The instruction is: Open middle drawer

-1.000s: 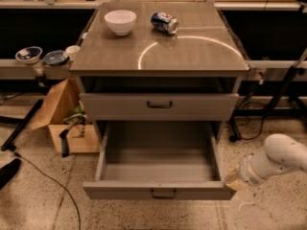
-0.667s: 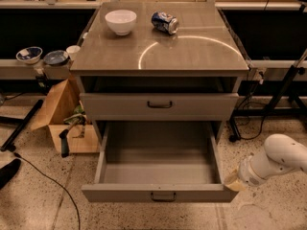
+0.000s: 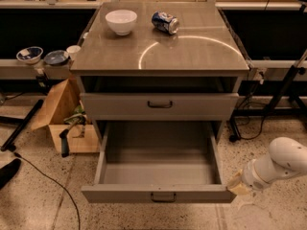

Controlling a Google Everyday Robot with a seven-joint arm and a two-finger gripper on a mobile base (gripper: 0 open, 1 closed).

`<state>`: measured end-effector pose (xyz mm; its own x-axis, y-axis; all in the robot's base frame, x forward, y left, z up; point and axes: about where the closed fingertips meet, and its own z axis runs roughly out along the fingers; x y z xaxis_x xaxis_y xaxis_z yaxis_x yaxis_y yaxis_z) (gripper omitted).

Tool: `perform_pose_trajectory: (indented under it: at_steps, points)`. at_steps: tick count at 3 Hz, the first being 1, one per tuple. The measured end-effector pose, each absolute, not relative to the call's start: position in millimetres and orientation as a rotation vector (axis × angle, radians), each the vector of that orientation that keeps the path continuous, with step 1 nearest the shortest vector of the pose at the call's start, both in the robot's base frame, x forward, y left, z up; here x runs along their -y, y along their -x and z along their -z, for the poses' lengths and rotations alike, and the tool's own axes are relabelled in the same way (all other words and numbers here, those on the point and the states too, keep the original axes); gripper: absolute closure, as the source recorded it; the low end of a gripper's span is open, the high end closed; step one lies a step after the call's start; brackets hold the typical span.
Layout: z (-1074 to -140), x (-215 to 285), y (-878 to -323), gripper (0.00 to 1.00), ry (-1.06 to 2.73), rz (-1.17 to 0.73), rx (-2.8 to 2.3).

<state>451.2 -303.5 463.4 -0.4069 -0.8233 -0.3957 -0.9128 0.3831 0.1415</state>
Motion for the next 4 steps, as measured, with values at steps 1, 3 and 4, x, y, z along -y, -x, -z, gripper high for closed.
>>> perform_pose_trajectory:
  at_steps: [1,3,4]
  points:
    - [-463.4,303.5,-451.2,0.62,1.535,-0.495,-2.384]
    - [-463.3,303.5,-451.2,0.16,1.535,-0.496,-2.384]
    - [-463.3,303.5,-451.1,0.00,1.535,-0.496,-2.384]
